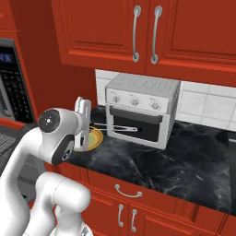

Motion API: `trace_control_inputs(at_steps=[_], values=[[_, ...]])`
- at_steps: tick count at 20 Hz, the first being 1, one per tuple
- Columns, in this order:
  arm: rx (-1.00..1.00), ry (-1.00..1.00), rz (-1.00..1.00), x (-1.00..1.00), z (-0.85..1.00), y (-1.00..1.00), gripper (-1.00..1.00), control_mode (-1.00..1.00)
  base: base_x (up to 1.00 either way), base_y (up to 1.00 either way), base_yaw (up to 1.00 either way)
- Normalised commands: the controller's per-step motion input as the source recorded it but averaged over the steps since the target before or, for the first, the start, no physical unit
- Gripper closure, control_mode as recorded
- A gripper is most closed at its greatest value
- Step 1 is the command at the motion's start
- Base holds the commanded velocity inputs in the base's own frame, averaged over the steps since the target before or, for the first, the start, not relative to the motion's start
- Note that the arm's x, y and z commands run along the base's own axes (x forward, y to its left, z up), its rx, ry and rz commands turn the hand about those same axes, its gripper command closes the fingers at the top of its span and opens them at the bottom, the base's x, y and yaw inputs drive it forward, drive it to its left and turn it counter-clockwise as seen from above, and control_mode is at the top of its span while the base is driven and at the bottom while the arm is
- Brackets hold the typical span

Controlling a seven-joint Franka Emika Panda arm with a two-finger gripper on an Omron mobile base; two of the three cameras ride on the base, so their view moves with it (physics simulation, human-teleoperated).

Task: Pick up the tongs from the counter and place them near the plate next to the oven.

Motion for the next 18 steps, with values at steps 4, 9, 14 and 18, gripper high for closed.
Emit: trace_control_inputs(at_steps=[4, 9, 14, 18], values=[[0.0, 0.0, 0.09, 0.04, -0.15, -0.05, 1.0, -1.0, 0.0, -0.06, 0.04], [0.0, 0.07, 0.16, 0.44, -0.62, 0.0, 1.0, -1.0, 0.0, 0.0, 0.0], [-0.17, 0.18, 0.09, 0.38, -0.91, 0.17, 1.0, -1.0, 0.0, 0.0, 0.0], [-0.34, 0.17, 0.0, 0.05, -0.69, 0.33, 1.0, -1.0, 0.0, 0.0, 0.0]])
